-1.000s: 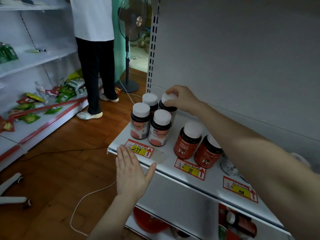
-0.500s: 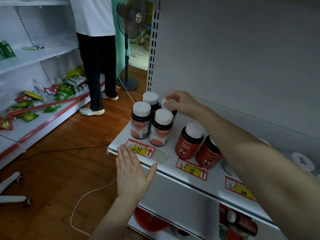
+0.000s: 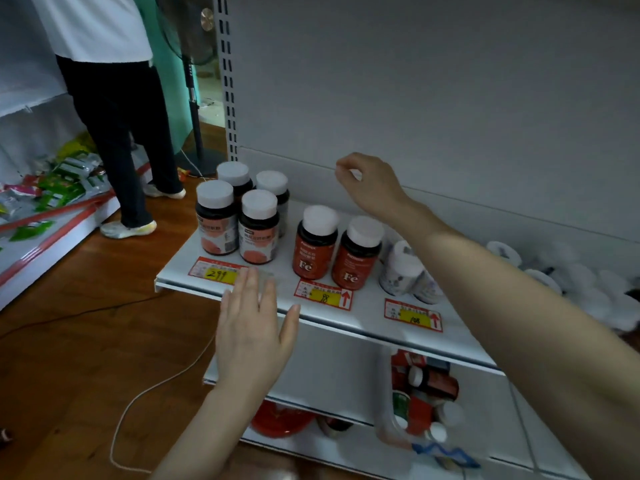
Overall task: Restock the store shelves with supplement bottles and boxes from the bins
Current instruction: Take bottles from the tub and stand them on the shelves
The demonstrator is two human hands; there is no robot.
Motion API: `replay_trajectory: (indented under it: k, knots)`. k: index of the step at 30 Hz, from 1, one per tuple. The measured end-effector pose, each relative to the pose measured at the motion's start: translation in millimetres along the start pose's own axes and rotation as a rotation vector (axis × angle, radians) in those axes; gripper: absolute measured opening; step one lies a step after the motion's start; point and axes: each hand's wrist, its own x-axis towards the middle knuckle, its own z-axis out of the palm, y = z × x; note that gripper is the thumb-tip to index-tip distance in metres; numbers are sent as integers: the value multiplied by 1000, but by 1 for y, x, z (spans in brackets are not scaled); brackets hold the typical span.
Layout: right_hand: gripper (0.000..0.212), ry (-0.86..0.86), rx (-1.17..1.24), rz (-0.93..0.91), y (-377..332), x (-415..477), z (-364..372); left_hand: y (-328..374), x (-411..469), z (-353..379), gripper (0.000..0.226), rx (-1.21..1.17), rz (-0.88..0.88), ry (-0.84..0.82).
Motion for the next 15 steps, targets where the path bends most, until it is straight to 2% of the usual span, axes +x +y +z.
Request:
replay_trajectory:
  k: [4, 10, 15]
  knots:
    - [29, 53, -91, 39, 30, -56, -48, 70, -26, 10, 48, -142, 235, 47]
    - [27, 148, -235, 163, 85, -177, -124, 161, -95, 47, 48, -246, 398, -162]
    - [25, 154, -213, 257, 119, -279, -166, 203, -156, 77, 45, -207, 464, -332]
